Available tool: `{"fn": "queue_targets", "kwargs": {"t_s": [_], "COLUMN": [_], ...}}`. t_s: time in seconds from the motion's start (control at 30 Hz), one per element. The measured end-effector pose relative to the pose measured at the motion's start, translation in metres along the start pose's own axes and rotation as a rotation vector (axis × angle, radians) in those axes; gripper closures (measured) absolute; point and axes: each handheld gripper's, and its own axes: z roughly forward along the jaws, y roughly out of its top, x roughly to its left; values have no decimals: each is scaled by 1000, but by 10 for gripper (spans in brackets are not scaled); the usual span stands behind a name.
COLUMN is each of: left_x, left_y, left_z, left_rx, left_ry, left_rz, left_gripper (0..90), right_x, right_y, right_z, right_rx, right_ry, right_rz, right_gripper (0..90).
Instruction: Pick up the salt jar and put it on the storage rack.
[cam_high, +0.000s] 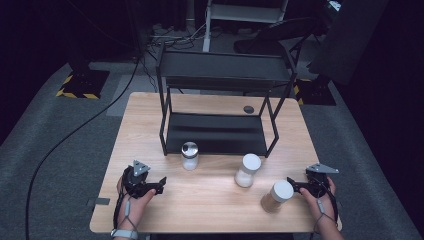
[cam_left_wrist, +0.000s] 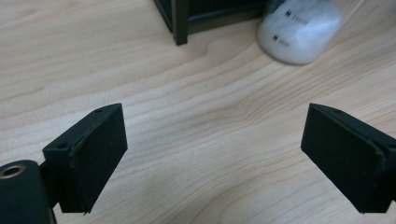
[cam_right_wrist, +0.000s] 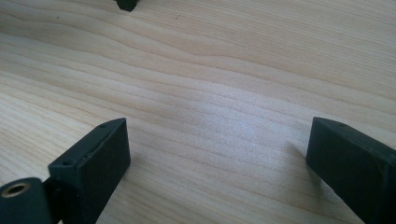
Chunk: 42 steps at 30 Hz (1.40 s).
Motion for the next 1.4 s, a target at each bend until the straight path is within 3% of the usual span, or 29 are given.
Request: {"fn": "queue_targets", "kwargs": {"t_s": [0.3, 0.53, 0.87, 1.27, 1.4], "left_x": [-9, -8, -11, -23, -31], "left_y": [9, 16, 30, 48, 56], "left_z": [-14, -15, -14, -10, -7], "left_rx": [-61, -108, -119, -142, -136], "left_ry": [-12, -55, -65, -75, -66], "left_rz": [26, 24, 43, 47, 67], "left_gripper": [62, 59, 59, 56, 54], "right_x": [0, 0, 0, 0, 0], "right_y": [0, 0, 0, 0, 0], "right_z": [0, 0, 0, 0, 0], "right_rx": [0, 0, 0, 1, 1], "right_ry": [0, 0, 0, 0, 0], "right_rz": [0, 0, -1, -1, -1], "right_gripper": [61, 61, 60, 56, 56]}}
